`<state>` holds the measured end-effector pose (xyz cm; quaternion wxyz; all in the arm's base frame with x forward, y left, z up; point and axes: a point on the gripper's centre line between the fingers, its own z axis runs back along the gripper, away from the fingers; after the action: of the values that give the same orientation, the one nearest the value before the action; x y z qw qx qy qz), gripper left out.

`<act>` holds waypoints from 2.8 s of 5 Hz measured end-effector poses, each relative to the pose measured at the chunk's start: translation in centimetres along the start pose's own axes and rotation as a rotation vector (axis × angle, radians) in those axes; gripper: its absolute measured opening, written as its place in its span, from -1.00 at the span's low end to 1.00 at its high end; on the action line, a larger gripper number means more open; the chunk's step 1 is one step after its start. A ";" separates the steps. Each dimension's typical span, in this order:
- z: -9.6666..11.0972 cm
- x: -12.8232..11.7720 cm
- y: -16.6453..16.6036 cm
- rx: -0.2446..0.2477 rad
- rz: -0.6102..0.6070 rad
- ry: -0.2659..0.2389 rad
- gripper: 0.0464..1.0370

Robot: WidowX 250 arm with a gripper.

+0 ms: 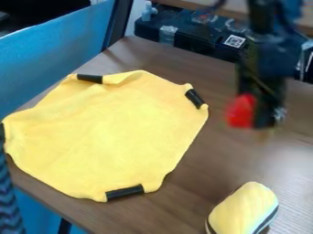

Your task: Take the strawberrie and put it on the cloth

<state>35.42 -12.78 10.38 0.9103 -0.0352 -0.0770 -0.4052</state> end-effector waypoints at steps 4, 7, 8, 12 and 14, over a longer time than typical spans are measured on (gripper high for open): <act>2.2 -16.9 5.4 0.071 0.034 0.046 0.49; 1.4 -18.3 12.6 0.100 0.155 0.058 0.49; 0.7 -19.4 14.3 0.113 0.183 0.076 0.49; -2.3 -21.4 18.7 0.114 0.273 0.138 0.49; -2.6 -16.2 15.8 0.066 0.205 0.089 0.49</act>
<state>36.75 9.36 5.05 0.9501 0.0049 -0.0457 -0.3085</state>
